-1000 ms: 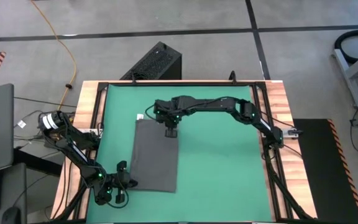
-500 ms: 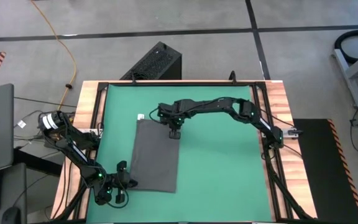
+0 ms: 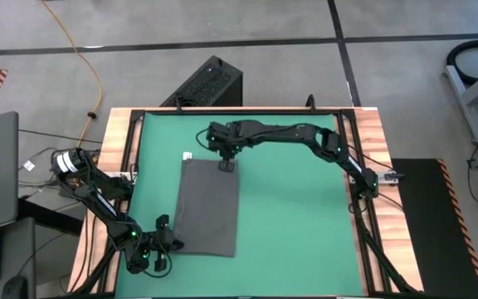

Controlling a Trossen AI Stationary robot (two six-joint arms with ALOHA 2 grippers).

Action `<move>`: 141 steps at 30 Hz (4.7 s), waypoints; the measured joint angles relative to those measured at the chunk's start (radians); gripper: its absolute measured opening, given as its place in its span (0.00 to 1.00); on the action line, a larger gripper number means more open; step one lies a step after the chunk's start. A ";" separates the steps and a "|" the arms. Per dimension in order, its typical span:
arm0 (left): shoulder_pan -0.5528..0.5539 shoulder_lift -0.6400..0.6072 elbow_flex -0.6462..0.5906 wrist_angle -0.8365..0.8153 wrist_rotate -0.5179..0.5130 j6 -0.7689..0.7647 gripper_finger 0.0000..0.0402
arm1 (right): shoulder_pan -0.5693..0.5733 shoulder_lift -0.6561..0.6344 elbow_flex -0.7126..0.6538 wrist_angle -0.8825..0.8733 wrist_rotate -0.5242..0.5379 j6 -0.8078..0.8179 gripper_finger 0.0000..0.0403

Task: Roll towel
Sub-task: Fold the microfiber towel, then roll the microfiber towel

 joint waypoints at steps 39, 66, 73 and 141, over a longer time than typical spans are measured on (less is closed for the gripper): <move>0.128 -0.245 0.022 -0.048 -0.345 -0.096 0.00 | 0.672 -0.041 -0.521 0.853 0.159 0.671 0.04; 0.192 -0.233 -0.030 -0.358 -0.044 -0.501 0.00 | 0.712 -0.042 -0.581 0.872 0.141 0.726 0.04; 0.190 -0.246 0.005 -0.389 -0.183 -0.576 0.00 | 0.714 -0.041 -0.581 0.870 0.138 0.745 0.04; 0.072 -0.355 0.407 -0.392 0.340 0.866 0.40 | 0.741 -0.249 -0.572 0.565 0.178 0.179 0.68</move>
